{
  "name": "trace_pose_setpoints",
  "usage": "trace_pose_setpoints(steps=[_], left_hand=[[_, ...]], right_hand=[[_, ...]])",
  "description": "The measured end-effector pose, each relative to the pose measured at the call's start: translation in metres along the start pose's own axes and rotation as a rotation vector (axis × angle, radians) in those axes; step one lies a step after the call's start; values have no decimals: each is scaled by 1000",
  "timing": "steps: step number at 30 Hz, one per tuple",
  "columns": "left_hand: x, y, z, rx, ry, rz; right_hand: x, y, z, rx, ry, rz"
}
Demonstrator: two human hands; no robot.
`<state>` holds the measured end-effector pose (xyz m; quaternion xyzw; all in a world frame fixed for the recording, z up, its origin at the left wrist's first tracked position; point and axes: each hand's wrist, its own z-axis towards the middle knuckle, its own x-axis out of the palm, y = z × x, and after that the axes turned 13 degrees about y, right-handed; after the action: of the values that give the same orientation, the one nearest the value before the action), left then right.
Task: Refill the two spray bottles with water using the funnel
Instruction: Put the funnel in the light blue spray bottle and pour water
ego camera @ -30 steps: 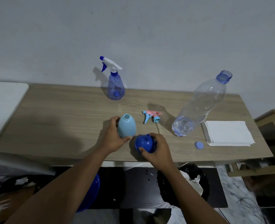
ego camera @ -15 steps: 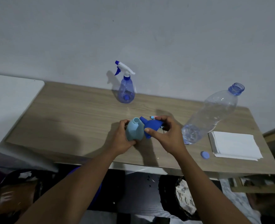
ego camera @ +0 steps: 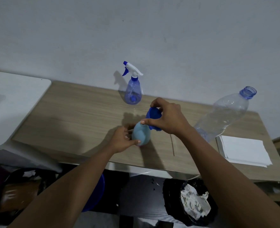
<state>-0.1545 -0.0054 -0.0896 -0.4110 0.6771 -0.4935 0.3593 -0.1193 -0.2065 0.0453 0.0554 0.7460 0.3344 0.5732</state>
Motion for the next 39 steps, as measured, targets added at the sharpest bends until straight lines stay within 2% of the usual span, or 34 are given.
trace_pose_setpoints(steps=[8,24,28,32,39], left_hand=[[-5,-1,3,-23,2,19],[-4,4,3,-45,-13,26],[1,3,1,-60,-1,9],[6,0,-1,-57,-18,57],[6,-7,-3,-77,-9,139]], right_hand=[[12,15,21,-5,75,-119],[33,-3,19,-23,-51,221],[30,-7,12,-22,-182,403],[28,-25,-15,80,-465,532],[33,-72,-113,249,-723,471]])
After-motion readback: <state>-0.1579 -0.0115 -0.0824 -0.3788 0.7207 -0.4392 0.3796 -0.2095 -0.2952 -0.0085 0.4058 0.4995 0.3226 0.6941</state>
